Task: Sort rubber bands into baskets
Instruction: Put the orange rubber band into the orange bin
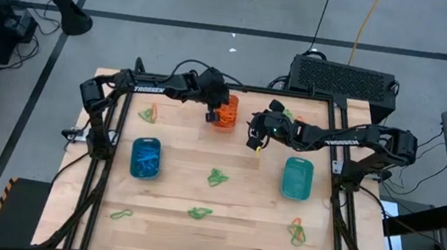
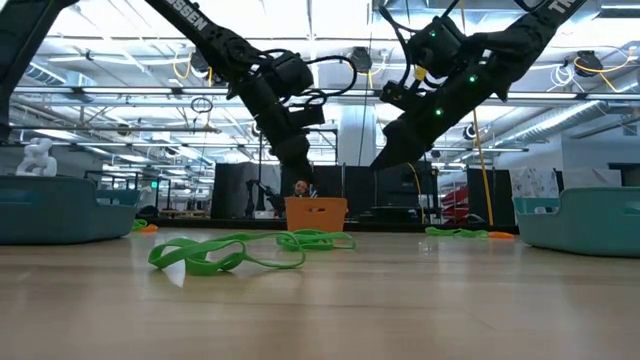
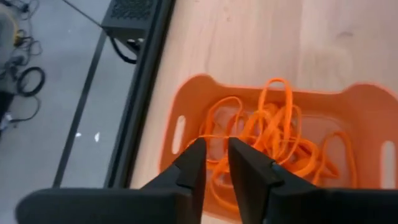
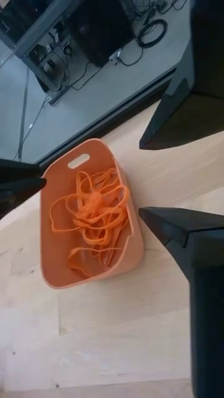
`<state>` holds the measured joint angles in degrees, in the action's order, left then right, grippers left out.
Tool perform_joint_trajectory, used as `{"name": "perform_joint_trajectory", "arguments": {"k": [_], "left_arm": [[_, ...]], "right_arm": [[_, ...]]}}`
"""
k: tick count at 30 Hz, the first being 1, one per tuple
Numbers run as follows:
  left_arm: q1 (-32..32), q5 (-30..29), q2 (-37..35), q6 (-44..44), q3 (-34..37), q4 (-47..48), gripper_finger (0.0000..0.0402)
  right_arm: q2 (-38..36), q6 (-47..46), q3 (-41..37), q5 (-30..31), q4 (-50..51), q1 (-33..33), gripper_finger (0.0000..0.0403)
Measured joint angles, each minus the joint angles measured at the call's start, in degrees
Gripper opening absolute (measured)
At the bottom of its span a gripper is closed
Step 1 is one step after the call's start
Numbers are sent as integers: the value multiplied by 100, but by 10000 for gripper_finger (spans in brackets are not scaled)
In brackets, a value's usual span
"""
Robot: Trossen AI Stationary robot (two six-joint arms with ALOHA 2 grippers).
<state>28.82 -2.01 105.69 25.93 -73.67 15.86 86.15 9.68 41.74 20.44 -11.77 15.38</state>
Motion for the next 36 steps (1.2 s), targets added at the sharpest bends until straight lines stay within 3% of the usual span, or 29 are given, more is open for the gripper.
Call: {"name": "perform_joint_trajectory", "arguments": {"k": [6, 10, 17, 24, 28, 36], "left_arm": [[-7, -714, -51, -299, 0, 145, 110], [-10, -537, -522, -491, 2, 939, 113], [12, -276, -1439, -1016, -2, 3130, 114], [555, -114, -1466, -2210, 383, 4101, 114], [898, -210, -1354, -2715, 633, 4253, 114], [1630, -409, -1318, -2925, 1279, 4104, 114]], "right_arm": [[0, -43, 1, -292, 0, -17, 153], [0, -150, 0, -298, 2, -99, 153], [0, -145, 0, -557, -15, -324, 153], [0, -132, 2, -602, -74, -402, 153], [0, -148, 2, -734, -78, -402, 153], [0, -150, 2, -742, -69, -424, 153]]}}
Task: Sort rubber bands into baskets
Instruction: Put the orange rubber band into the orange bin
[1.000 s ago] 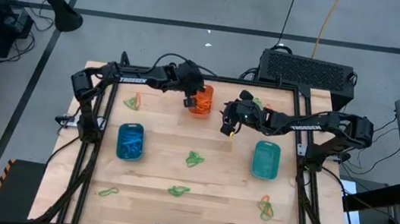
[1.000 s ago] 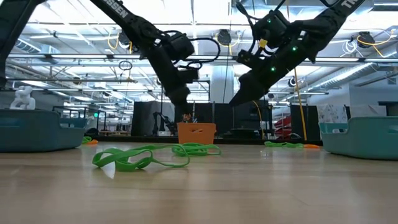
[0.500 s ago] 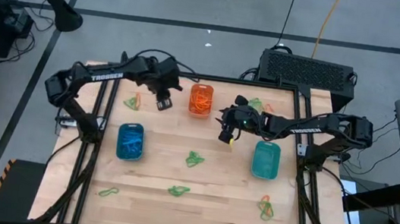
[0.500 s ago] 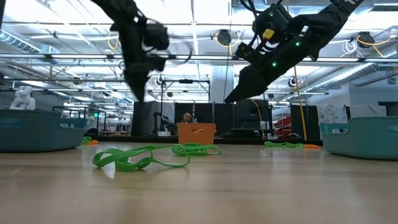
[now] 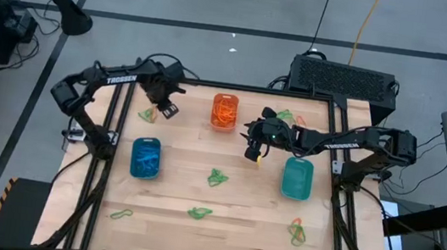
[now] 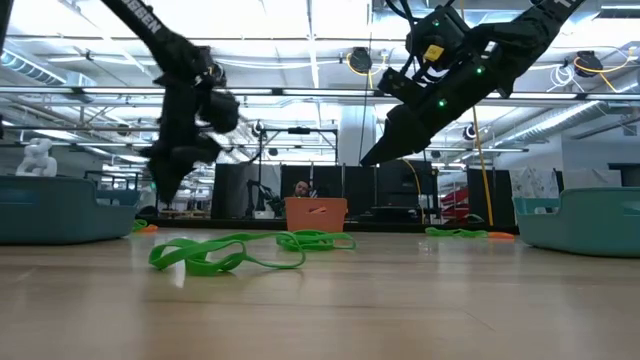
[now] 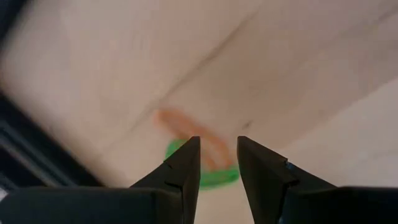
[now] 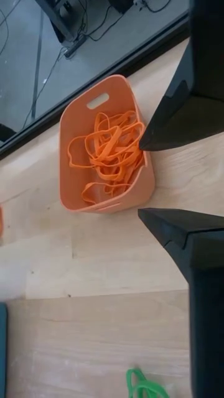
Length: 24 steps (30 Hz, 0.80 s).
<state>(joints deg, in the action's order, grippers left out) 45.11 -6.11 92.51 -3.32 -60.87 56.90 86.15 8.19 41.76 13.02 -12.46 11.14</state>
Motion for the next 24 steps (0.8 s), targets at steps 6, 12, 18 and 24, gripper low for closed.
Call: {"name": "perform_joint_trajectory", "arguments": {"k": [6, 12, 18, 24], "left_arm": [[527, 0, 0, -65, 612, -520, 114], [913, 3, 0, -40, 904, -1087, 114], [1052, 195, 0, 67, 1038, -1301, 114], [1048, 181, 0, 88, 1149, -1471, 114]], "right_arm": [[0, -2, 0, -7, 7, 0, 153], [0, -146, 0, -91, 9, 2, 153], [0, -155, 0, -322, 10, 2, 153], [0, -159, 0, -325, 8, 2, 153]]}}
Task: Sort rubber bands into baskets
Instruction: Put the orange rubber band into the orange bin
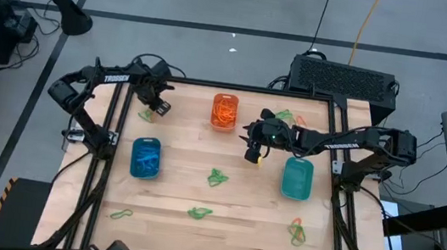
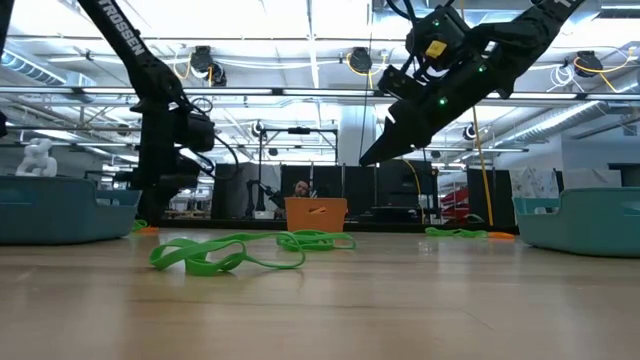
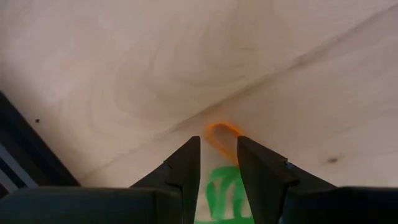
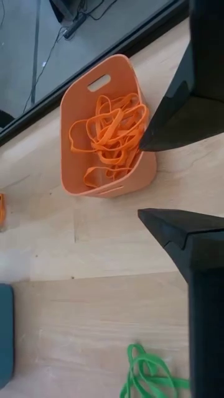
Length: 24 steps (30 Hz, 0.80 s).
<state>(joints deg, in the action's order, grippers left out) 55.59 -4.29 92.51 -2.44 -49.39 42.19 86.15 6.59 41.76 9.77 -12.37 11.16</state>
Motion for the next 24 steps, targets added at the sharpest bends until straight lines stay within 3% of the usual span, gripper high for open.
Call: {"name": "perform_joint_trajectory", "arguments": {"k": [9, 20, 24], "left_arm": [[-4, -3, 27, -4, 0, -79, 107], [-136, -58, 184, 30, -11, -151, 69], [-144, -57, 196, 129, -16, -159, 34]], "right_arm": [[0, -145, 0, -134, 14, -8, 153], [-4, -188, 0, -132, 20, -189, 153], [-56, -187, 0, -128, 27, -271, 153]]}}
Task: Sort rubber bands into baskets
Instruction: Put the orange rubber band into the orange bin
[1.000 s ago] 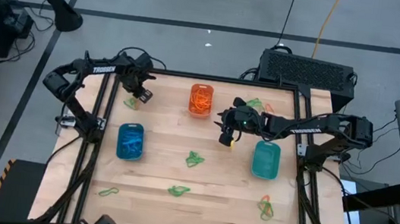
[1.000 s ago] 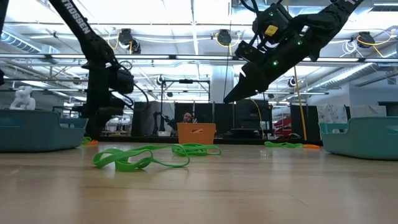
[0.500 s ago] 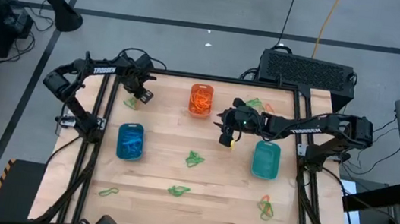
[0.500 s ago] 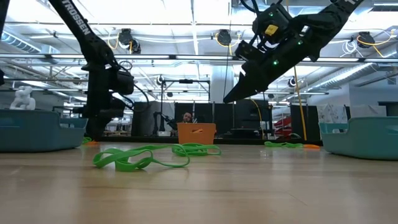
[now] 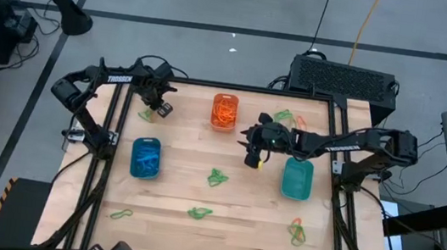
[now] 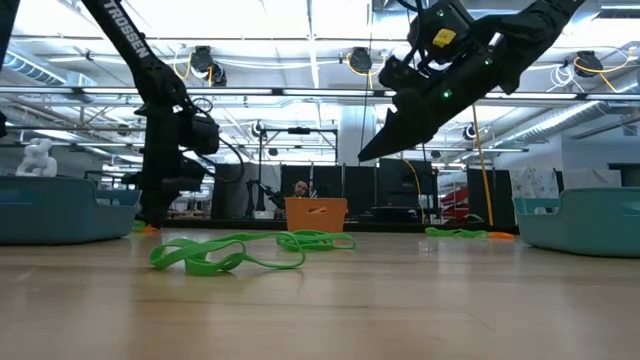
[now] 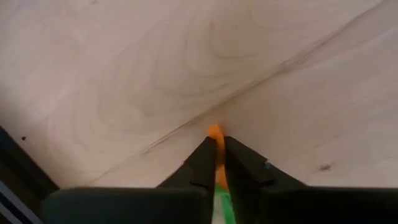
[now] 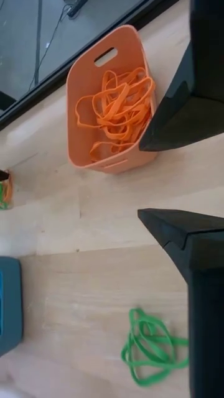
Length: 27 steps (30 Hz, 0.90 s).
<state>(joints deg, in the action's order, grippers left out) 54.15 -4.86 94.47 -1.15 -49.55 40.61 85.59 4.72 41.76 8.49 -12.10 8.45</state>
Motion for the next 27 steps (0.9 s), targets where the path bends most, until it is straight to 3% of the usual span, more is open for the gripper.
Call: {"name": "perform_joint_trajectory", "arguments": {"k": [2, 7, 15, 20, 27], "left_arm": [[-2, 13, -40, 7, 6, -15, 12], [-83, 61, -279, 48, -18, -123, 8], [-583, 1027, -1085, -4, -141, -484, 3], [-1140, 1479, -1583, -342, -141, -1101, 2], [-2072, 1528, -1620, -801, -145, -2477, 1]], "right_arm": [[-26, 6, 0, 9, 19, -42, 153], [-33, 12, 0, 13, 9, -111, 153], [-31, -10, 0, 20, -13, -107, 153], [-31, -16, 0, 27, -15, -107, 153], [-32, 49, 0, 29, -20, -107, 153]]}}
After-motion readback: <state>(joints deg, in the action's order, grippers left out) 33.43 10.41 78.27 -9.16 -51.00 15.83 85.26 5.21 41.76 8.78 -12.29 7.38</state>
